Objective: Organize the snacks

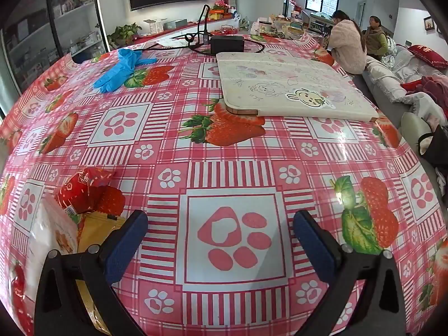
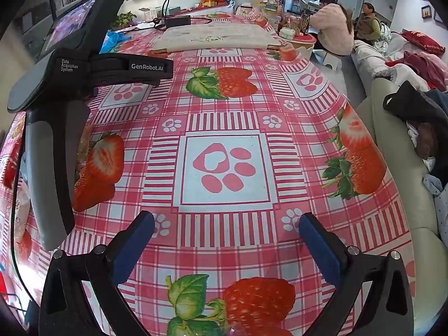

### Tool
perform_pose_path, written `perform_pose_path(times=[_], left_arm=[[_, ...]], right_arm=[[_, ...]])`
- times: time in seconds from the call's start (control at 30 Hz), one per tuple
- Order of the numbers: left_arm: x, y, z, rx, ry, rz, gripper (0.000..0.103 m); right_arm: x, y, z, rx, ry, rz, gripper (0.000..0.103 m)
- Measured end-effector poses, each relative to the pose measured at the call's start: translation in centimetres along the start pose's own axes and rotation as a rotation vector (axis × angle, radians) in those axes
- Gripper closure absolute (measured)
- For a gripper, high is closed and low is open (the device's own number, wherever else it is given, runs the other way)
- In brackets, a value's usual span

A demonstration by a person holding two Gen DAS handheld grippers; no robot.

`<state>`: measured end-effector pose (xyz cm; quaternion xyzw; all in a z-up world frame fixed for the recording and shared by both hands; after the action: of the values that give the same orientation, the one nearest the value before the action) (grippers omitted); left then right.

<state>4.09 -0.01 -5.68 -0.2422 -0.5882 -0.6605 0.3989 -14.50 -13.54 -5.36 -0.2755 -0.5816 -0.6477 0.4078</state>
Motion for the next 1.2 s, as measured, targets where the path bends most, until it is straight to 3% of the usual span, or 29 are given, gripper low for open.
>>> perform_pose_path(times=[1.2], left_arm=[[0.01, 0.01, 0.01, 0.001, -0.001, 0.0, 0.0]], right_arm=[[-0.17, 0.21, 0.1, -0.012, -0.004, 0.02, 0.0]])
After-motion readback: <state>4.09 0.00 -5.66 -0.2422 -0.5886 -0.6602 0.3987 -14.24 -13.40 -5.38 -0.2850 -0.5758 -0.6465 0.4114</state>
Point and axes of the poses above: each gripper's, at about its wrist camera, not at the fingertips, and x roughly against the way its jaws point, z to its left, y to its top, the point moved 7 cm from there along -x, roughly the way its jaws point, and after that the axes turned 14 degrees about y, right-handed, at the moved point
